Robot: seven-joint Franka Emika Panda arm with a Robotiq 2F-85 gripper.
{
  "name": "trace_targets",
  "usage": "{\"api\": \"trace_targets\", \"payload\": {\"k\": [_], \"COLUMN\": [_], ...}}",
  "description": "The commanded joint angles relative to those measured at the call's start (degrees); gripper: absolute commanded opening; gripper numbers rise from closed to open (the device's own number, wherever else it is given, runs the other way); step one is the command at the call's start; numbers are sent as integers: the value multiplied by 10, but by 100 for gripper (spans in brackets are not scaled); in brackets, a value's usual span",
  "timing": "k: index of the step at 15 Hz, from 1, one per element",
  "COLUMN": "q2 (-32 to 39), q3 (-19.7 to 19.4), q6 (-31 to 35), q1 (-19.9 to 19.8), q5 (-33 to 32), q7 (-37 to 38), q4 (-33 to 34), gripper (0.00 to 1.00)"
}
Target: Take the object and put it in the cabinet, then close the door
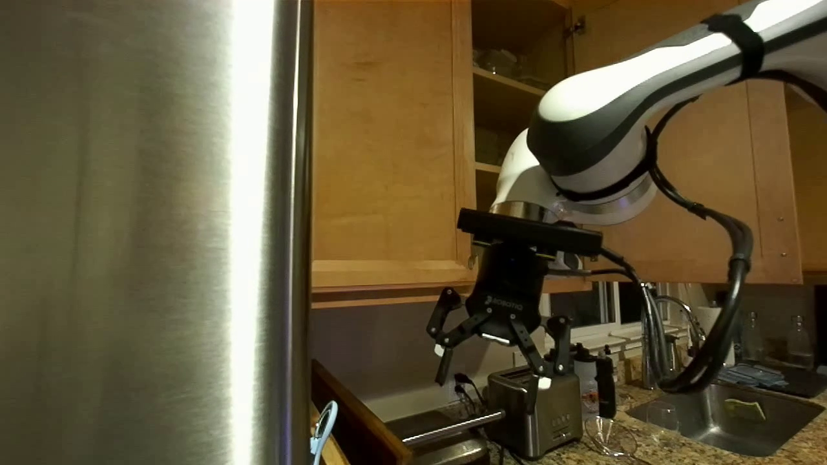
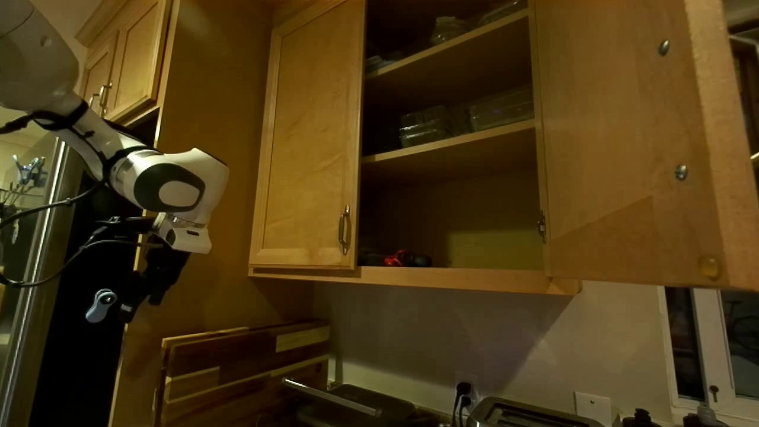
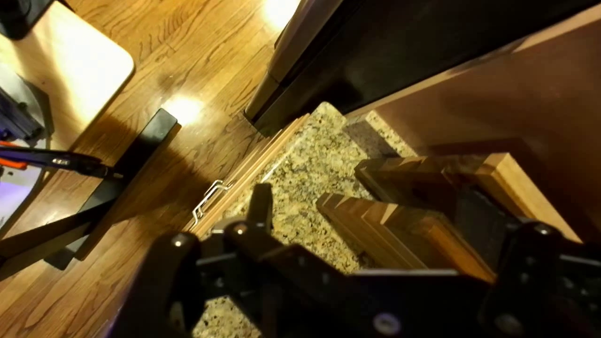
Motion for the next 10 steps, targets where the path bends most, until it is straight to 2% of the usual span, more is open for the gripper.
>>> {"api": "trace_targets", "payload": {"k": [1,7,9,10], "q2": [-1,10,3,13], "q3": [10,24,21,21], "q6": [61,127,134,114], "q1": [31,52,57,50], "q5": [55,81,79,63], "q7": [-1,-34,-50,-31], "q4": [-31,-31,-33,-24], "gripper": [100,100,100,100]}}
